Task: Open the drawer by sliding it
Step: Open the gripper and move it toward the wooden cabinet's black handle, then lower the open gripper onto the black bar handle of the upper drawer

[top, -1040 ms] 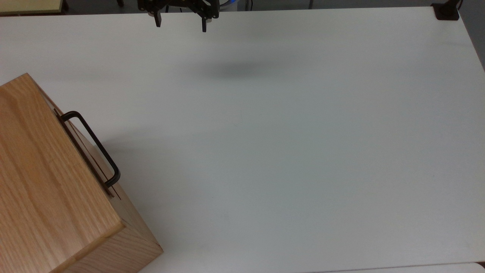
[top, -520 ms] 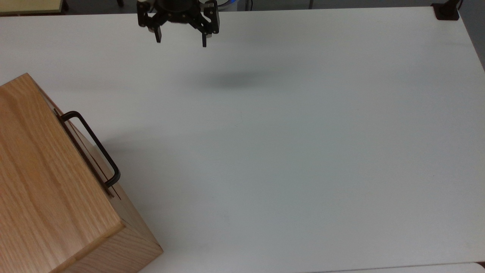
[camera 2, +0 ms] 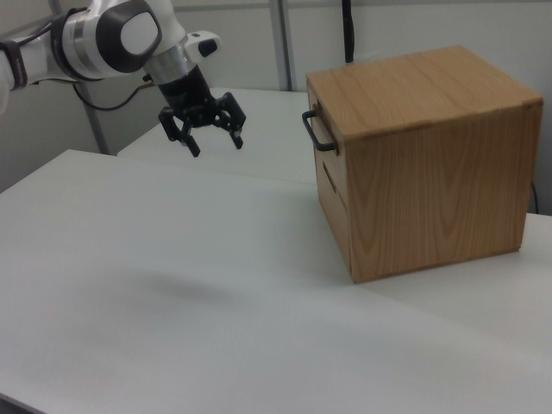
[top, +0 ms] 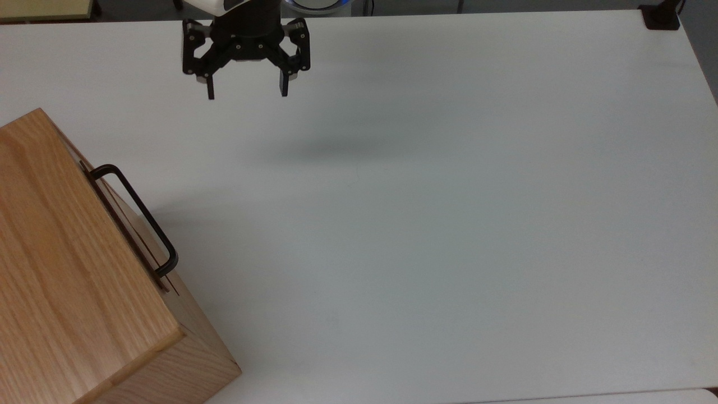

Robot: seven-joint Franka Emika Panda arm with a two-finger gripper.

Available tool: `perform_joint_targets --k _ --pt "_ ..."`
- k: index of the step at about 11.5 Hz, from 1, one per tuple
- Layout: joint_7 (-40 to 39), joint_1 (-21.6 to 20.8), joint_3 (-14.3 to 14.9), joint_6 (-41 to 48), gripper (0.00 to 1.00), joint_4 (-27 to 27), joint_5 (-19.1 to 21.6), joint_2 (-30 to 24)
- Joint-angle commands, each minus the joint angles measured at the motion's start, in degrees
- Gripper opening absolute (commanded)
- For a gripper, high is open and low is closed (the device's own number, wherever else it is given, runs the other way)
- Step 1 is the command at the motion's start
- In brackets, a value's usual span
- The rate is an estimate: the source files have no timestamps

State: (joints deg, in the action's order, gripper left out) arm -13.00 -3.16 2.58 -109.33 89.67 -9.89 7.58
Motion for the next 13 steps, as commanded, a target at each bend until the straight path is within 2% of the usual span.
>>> perform_joint_targets --k 1,3,4,7,9,10,13 --pt "-9.73 -0.36 0.06 -5.70 0.99 -1.43 -4.06 2.43" --pt "-13.61 0.43 0.14 -12.80 0.97 -1.87 -6.88 3.14" --pt "-13.89 0.52 0.23 -15.44 0.96 -2.30 -7.85 4.02" --pt "-13.37 1.65 0.41 -25.55 0.93 -3.45 -14.35 8.23" --pt "-13.28 2.54 0.41 -27.77 0.92 -6.86 -15.42 11.57" --pt "-13.28 3.32 0.41 -27.77 0.89 -8.79 -16.64 13.06" --pt "-13.28 4.82 0.50 -30.85 0.74 -9.51 -19.81 15.09"
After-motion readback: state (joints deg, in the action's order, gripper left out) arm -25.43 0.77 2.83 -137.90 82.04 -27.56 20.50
